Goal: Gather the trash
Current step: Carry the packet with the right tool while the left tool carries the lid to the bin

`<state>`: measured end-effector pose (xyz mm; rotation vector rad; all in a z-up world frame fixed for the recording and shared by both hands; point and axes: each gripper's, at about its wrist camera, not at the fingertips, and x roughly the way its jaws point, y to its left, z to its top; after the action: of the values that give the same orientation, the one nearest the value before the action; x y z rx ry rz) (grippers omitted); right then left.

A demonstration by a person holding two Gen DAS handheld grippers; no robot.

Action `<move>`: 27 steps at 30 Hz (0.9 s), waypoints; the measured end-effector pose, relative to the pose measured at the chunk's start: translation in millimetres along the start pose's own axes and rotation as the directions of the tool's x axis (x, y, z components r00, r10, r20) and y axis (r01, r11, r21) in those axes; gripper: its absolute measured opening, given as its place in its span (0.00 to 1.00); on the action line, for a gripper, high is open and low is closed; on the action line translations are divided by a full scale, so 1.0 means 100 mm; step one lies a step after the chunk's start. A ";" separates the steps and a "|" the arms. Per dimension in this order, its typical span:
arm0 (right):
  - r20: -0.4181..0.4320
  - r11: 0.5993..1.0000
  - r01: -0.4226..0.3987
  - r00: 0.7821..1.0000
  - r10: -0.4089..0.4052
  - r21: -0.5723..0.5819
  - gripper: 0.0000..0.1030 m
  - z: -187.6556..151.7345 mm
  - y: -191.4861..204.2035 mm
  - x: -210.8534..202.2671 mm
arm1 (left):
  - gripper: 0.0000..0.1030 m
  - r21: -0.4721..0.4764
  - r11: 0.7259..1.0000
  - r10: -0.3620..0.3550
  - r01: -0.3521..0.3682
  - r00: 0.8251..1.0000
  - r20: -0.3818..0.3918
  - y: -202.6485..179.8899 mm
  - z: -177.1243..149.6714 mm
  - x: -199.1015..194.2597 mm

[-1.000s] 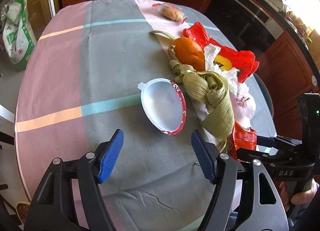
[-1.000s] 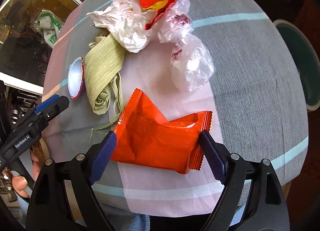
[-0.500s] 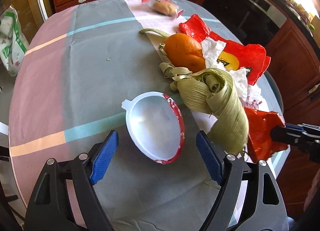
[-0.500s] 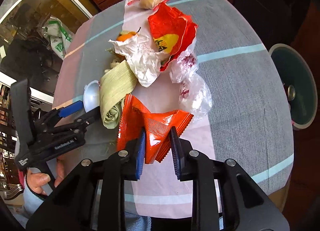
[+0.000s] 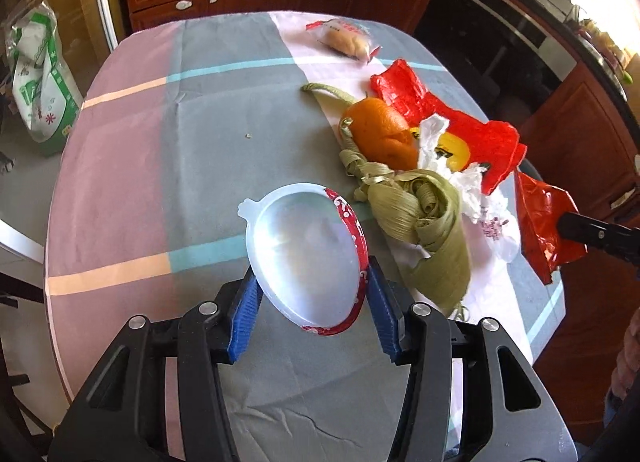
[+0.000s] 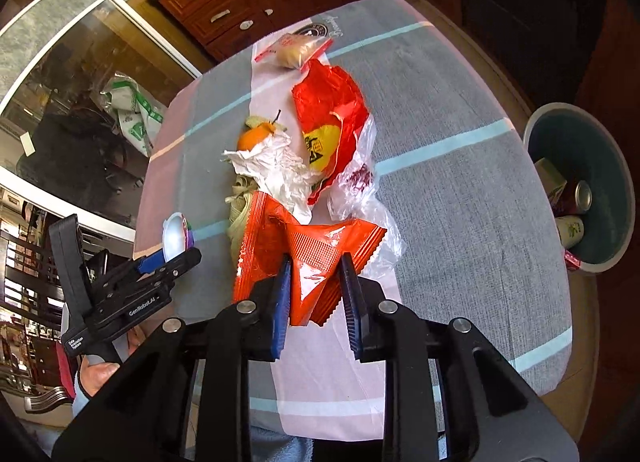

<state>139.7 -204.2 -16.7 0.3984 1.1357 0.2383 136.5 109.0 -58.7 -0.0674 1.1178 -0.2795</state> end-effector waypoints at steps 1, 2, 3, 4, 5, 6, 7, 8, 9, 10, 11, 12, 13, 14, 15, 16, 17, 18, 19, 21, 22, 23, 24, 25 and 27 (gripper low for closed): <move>0.011 1.000 -0.006 1.000 0.006 0.008 0.22 0.01 -0.04 -0.04 | 0.50 0.007 1.000 -0.009 0.009 1.000 0.004 -0.06 0.01 -0.04; 0.023 1.000 -0.013 1.000 0.013 0.018 0.22 0.02 -0.08 -0.08 | 0.50 0.017 1.000 -0.018 0.017 1.000 0.009 -0.13 0.03 -0.08; 0.033 0.999 -0.022 0.999 0.021 0.030 0.22 0.03 -0.13 -0.12 | 0.50 0.031 0.999 -0.027 0.026 1.000 0.014 -0.21 0.04 -0.12; 0.044 0.998 -0.033 0.999 0.031 0.044 0.22 0.04 -0.20 -0.16 | 0.50 0.050 0.998 -0.038 0.037 0.999 0.019 -0.31 0.06 -0.16; 0.055 0.998 -0.040 0.998 0.037 0.057 0.22 0.03 -0.26 -0.21 | 0.50 0.068 0.997 -0.047 0.045 0.999 0.023 -0.40 0.08 -0.19; 0.068 0.997 -0.044 0.997 0.039 0.068 0.22 0.04 -0.33 -0.25 | 0.50 0.089 0.995 -0.055 0.053 0.998 0.026 -0.51 0.11 -0.20; 0.081 0.996 -0.048 0.996 0.042 0.081 0.22 0.04 -0.41 -0.30 | 0.50 0.109 0.992 -0.063 0.060 0.998 0.027 -0.62 0.13 -0.20; 0.094 0.994 -0.055 0.995 0.046 0.096 0.22 0.05 -0.49 -0.34 | 0.50 0.132 0.989 -0.075 0.071 0.997 0.025 -0.76 0.17 -0.20; 0.106 0.992 -0.061 0.993 0.050 0.111 0.22 0.06 -0.57 -0.38 | 0.50 0.148 0.986 -0.083 0.079 0.996 0.022 -0.88 0.20 -0.19; 0.119 0.990 -0.066 0.992 0.051 0.124 0.22 0.06 -0.66 -0.43 | 0.50 0.167 0.982 -0.091 0.087 0.996 0.018 -1.01 0.23 -0.17; 0.133 0.988 -0.069 0.990 0.051 0.136 0.22 0.07 -0.75 -0.48 | 0.50 0.186 0.978 -0.096 0.091 0.995 0.016 -1.13 0.25 -0.16; 0.150 0.986 -0.072 0.987 0.050 0.150 0.22 0.09 -0.86 -0.53 | 0.50 0.211 0.973 -0.102 0.097 0.995 0.014 -1.29 0.28 -0.14; 0.166 0.984 -0.075 0.985 0.047 0.164 0.22 0.10 -0.96 -0.59 | 0.50 0.232 0.967 -0.108 0.103 0.994 0.010 -1.42 0.32 -0.11; 0.183 0.981 -0.074 0.982 0.041 0.178 0.22 0.12 -1.08 -0.65 | 0.50 0.252 0.961 -0.115 0.111 0.993 0.003 -1.56 0.35 -0.07; 0.198 0.979 -0.073 0.980 0.034 0.193 0.22 0.13 -1.20 -0.70 | 0.50 0.274 0.954 -0.124 0.121 0.992 -0.007 -1.73 0.39 -0.02; 0.212 0.975 -0.073 0.977 0.027 0.210 0.22 0.13 -1.32 -0.76 | 0.50 0.293 0.947 -0.133 0.132 0.991 -0.017 -1.87 0.43 0.02; 0.227 0.971 -0.072 0.974 0.018 0.229 0.22 0.14 -1.45 -0.81 | 0.50 0.308 0.941 -0.139 0.140 0.990 -0.024 -1.99 0.46 0.05; 0.239 0.966 -0.070 0.971 0.009 0.247 0.22 0.13 -1.58 -0.87 | 0.50 0.329 0.932 -0.149 0.152 0.988 -0.034 -2.14 0.48 0.09; 0.249 0.961 -0.068 0.969 -0.001 0.267 0.23 0.13 -1.70 -0.91 | 0.50 0.347 0.923 -0.158 0.163 0.987 -0.044 -2.27 0.51 0.14; 0.262 0.950 -0.058 0.965 -0.025 0.306 0.23 0.12 -1.97 -0.98 | 0.50 0.381 0.906 -0.171 0.185 0.983 -0.070 -2.55 0.56 0.25; 0.266 0.944 -0.053 0.963 -0.037 0.325 0.24 0.11 -2.09 -1.00 | 0.50 0.399 0.896 -0.176 0.195 0.981 -0.083 -2.68 0.58 0.30; 0.266 0.937 -0.048 0.963 -0.049 0.346 0.24 0.11 -2.22 -1.01 | 0.50 0.417 0.886 -0.178 0.202 0.979 -0.095 -2.80 0.59 0.37; 0.264 0.930 -0.043 0.963 -0.059 0.365 0.24 0.09 -2.32 -1.02 | 0.50 0.438 0.875 -0.175 0.207 0.978 -0.112 -2.95 0.60 0.46; 0.260 0.923 -0.038 0.963 -0.069 0.384 0.25 0.10 -2.44 -1.01 | 0.50 0.452 0.867 -0.173 0.211 0.977 -0.125 -3.06 0.60 0.52; 0.251 0.909 -0.029 0.964 -0.085 0.416 0.25 0.10 -2.64 -0.99 | 0.50 0.476 0.852 -0.165 0.219 0.974 -0.153 -3.24 0.62 0.68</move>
<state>104.0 -482.4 -43.3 0.7697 0.9218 -0.0888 158.4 -225.2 -28.8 0.2947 1.1179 -0.7503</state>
